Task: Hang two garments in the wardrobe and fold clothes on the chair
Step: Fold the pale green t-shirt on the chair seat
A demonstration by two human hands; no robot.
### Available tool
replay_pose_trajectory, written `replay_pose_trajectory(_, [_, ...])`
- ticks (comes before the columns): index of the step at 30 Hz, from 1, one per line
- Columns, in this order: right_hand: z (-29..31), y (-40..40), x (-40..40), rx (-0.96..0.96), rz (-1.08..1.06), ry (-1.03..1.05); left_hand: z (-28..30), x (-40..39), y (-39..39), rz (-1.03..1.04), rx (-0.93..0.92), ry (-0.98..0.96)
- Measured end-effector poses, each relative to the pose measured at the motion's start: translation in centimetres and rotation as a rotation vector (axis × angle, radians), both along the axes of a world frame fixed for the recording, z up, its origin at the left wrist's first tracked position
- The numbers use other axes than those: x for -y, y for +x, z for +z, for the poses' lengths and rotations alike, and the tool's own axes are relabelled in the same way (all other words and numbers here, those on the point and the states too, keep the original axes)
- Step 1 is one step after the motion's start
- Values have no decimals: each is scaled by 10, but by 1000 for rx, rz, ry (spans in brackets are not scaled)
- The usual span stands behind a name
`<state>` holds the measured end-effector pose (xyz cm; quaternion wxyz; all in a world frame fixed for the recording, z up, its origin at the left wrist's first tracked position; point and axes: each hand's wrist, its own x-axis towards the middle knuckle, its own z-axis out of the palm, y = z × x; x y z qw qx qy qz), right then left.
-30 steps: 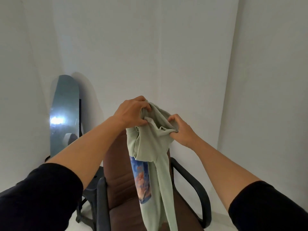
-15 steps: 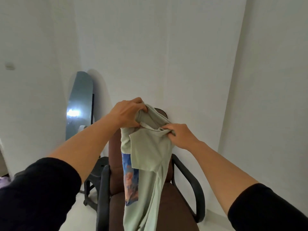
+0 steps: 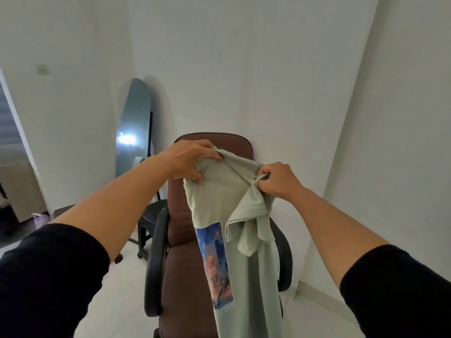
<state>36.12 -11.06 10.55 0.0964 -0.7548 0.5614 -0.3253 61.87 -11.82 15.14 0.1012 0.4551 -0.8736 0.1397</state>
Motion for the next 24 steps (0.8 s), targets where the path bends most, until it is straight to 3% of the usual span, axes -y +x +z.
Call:
replay_pose_trajectory(6, [-25, -3, 20, -2, 56, 157, -20, 17, -5, 13, 54, 72])
replay_pose_trajectory(10, [-56, -5, 55, -29, 63, 138, -43, 56, -6, 0, 109, 120])
replay_pose_trajectory(17, [-133, 1, 161, 122, 44, 193, -122, 179, 0, 41, 205, 193])
replay_pose_trajectory(24, [-208, 15, 300, 101, -68, 196, -205, 313, 2, 87, 142, 240])
